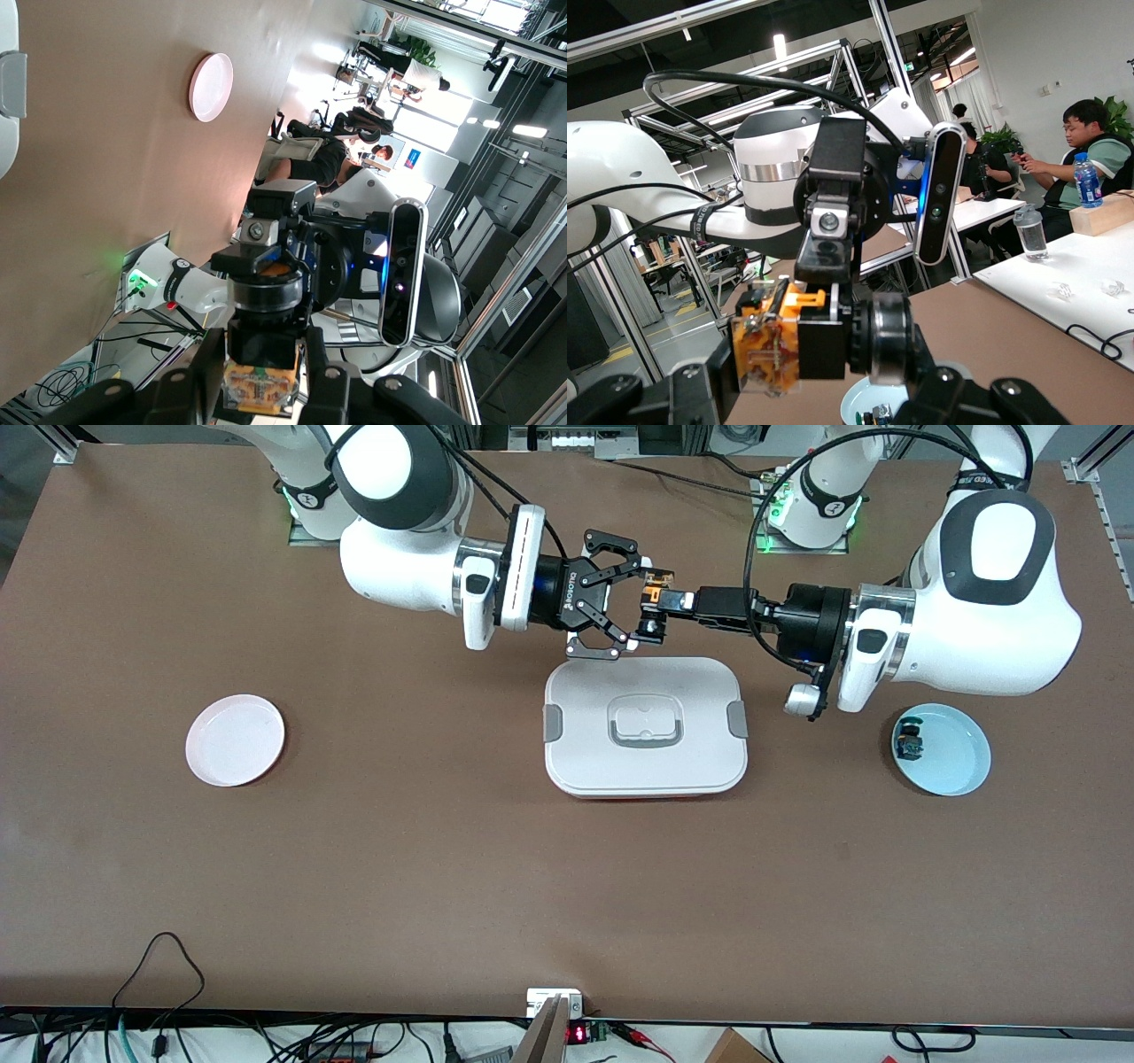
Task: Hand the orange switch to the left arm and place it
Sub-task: 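Close the left gripper on the orange switch held by the right gripper, then open the right gripper while the left gripper carries the switch away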
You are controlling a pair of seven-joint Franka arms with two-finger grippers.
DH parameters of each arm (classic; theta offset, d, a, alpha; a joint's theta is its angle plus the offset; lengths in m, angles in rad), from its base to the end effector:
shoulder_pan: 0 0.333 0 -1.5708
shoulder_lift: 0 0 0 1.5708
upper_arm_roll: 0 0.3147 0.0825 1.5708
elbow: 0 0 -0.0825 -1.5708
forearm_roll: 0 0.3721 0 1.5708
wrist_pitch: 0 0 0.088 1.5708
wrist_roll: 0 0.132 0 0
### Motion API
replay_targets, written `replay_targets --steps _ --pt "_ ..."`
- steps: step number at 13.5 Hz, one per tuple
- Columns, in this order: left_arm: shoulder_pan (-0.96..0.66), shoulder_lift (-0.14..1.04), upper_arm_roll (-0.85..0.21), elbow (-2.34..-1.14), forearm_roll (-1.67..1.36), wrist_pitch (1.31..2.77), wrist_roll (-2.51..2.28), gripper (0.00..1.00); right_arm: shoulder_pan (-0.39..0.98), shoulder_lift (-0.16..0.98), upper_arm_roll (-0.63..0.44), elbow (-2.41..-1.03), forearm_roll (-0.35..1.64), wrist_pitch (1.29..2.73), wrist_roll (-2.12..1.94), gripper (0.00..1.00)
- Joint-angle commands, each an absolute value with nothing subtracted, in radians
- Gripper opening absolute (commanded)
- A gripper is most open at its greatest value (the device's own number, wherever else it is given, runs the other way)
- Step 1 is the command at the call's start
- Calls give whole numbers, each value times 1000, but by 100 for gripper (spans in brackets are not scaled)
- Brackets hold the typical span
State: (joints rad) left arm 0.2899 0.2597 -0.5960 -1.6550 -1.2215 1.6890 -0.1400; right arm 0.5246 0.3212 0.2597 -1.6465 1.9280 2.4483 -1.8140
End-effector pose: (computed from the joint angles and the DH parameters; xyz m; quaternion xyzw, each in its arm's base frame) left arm 0.5640 -0.2573 0.5357 0.7795 0.0551 -0.2132 0.5864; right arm 0.4990 0.4894 0.4900 -0.6161 -0.3710 -0.4438 0.5346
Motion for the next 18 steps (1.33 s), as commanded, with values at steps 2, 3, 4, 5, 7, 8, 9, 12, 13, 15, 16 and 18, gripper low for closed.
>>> replay_targets --steps 2,3,4,5,7,8,9,12,13,15,16,18 --pt "293 256 -603 -1666 -1239 1698 -130 4 538 327 264 -1634 1957 2480 -1882 25" --pt "293 256 -601 -1666 -1239 1698 -130 4 538 324 264 -1634 1965 2480 -1867 99" --pt "293 256 -601 -1666 -1239 1698 -130 4 538 321 264 -1634 1982 2482 -1861 100" --pt "295 258 -601 -1666 -1239 1698 -130 4 540 321 264 -1634 1999 2482 -1862 100" --pt "298 262 -601 -1664 -1238 1697 -129 4 540 319 264 -1634 2009 2480 -1861 100" --pt "301 262 -601 -1664 -1238 1697 -129 4 540 319 264 -1634 2010 2479 -1861 100" --pt "301 264 -601 -1664 -1238 1695 -129 4 540 319 264 -1634 2010 2480 -1861 100" --pt "316 264 -597 -1664 -1232 1678 -127 4 538 318 264 -1635 2008 2479 -1861 100" --pt "325 264 -594 -1664 -1232 1657 -127 4 537 316 264 -1643 2008 2480 -1862 100" --pt "362 265 -591 -1664 -1200 1620 -97 4 531 311 264 -1658 2008 2479 -1871 100" --pt "389 273 -592 -1664 -1163 1600 -57 4 528 304 264 -1663 2008 2479 -1871 100" --pt "451 299 -591 -1664 -1147 1534 1 4 525 295 262 -1672 2008 2479 -1867 100"
